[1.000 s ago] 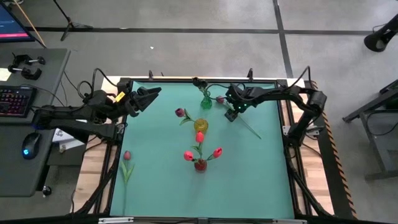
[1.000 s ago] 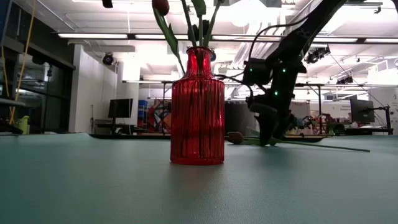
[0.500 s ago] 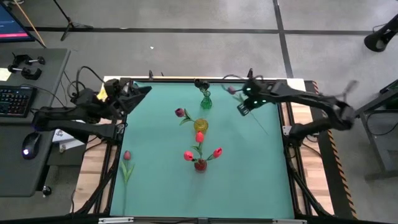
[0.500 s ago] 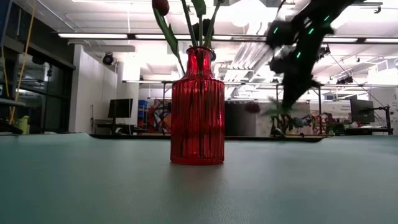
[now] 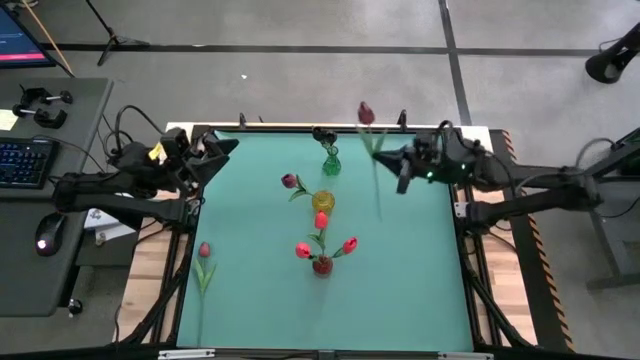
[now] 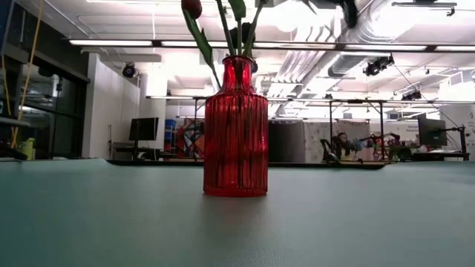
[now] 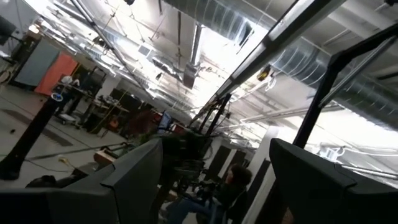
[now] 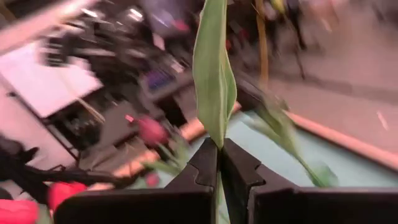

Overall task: Sort flowers into vase by color
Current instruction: Put the top red flower into the yellow flower vase

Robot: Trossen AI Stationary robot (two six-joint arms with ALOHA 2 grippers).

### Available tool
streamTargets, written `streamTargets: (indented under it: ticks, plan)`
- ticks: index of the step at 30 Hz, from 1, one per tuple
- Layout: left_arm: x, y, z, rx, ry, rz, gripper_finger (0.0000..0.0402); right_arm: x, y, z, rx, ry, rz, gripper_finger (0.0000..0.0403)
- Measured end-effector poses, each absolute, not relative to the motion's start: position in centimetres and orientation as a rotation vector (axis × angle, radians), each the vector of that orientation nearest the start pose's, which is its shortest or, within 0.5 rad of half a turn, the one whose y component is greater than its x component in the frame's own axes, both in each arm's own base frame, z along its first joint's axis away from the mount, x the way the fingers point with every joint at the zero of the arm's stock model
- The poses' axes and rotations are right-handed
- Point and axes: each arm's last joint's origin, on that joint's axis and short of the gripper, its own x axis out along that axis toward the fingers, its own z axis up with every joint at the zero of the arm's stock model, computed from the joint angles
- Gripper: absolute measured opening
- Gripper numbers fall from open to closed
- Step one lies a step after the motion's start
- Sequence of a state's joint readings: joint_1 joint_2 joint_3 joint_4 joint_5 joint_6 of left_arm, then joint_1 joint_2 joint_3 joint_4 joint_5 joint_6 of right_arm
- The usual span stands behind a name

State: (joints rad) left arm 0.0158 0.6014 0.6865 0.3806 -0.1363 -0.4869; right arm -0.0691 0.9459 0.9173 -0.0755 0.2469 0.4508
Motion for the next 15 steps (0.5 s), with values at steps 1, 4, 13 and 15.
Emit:
streamTargets:
  ticks: [1, 4, 13, 15]
  plan:
    - [12.8, 0.6, 37.6, -0.506, -0.490, 0.036, 0.0285, 21.5, -1.5, 36.3, 0.389, -0.008, -0.315, 0.0000]
    - [13.2, 0.6, 37.5, -0.517, -0.481, 0.038, 0.0285, 24.3, -0.2, 36.5, 0.243, -0.135, -0.274, 0.0000]
    - [13.5, 0.6, 37.6, -0.613, -0.498, 0.014, 0.0285, 30.7, -1.1, 33.5, 0.037, -0.285, -0.183, 0.0000]
    - [13.5, 0.6, 37.7, -0.640, -0.506, 0.005, 0.0285, 31.5, -1.9, 32.5, 0.045, -0.251, -0.160, 0.0000]
